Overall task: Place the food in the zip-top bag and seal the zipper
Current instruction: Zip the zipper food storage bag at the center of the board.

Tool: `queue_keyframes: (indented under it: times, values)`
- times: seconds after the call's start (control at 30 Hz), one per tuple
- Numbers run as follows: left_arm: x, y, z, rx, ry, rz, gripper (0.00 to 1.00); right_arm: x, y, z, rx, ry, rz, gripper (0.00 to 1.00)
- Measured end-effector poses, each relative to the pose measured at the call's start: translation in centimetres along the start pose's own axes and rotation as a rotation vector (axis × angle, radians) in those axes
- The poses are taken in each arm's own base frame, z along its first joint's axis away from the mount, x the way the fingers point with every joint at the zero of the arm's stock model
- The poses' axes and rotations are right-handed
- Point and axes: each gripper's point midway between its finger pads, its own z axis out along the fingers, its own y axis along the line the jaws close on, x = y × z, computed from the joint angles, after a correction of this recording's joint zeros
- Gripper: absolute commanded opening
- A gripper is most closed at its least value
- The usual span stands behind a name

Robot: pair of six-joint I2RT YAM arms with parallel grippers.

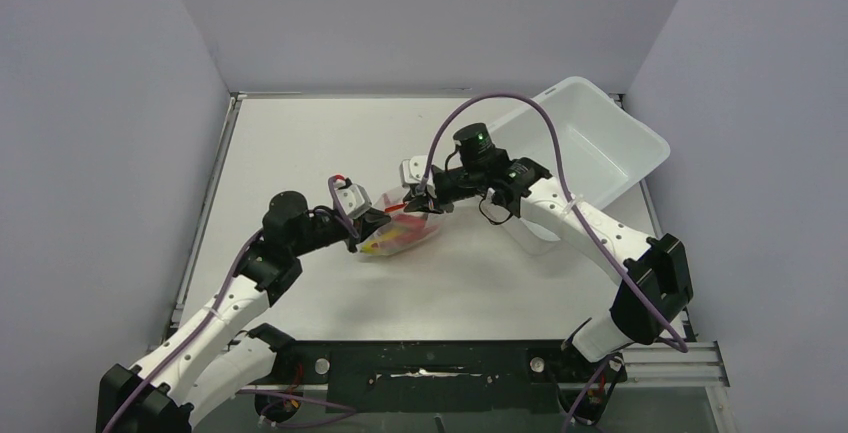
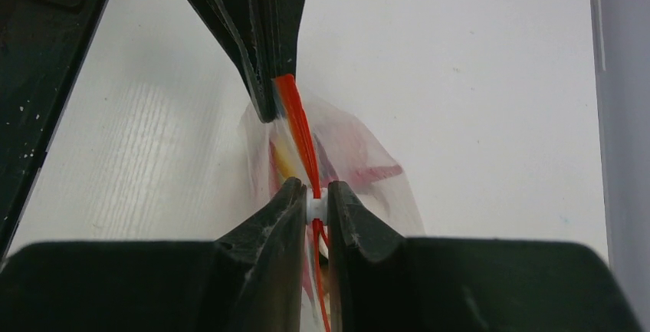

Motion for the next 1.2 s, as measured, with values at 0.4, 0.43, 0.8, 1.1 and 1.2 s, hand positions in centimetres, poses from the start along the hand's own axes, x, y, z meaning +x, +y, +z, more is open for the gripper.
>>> queue_keyframes:
  times: [0.4,0.43,0.8,1.1,1.2]
  values:
    - [-0.1,0.2,-0.9,-0.03,0.027,0.019,0.0,2.1,-0.8,-1.6,0.03,0.062,0.013,0.0]
    - [-0.2,0.2,-1.0,-0.033,0.03,0.022,0.0,2.1,-0.8,-1.6,0.032,0.065,0.013,0.0]
    - [-0.8,1.0,-2.8,-0.115,0.065,0.065,0.0,3.0,-1.4,-2.4,0.063,0.095,0.021,0.0]
    - [-1.5,2.0,-4.0,-0.191,0.076,0.1,0.0,4.0,-2.3,-5.2,0.135,0.124,0.046,0.0]
    - [-1.5,2.3,-4.3,-0.215,0.079,0.106,0.0,4.5,-2.3,-6.1,0.153,0.138,0.059,0.0]
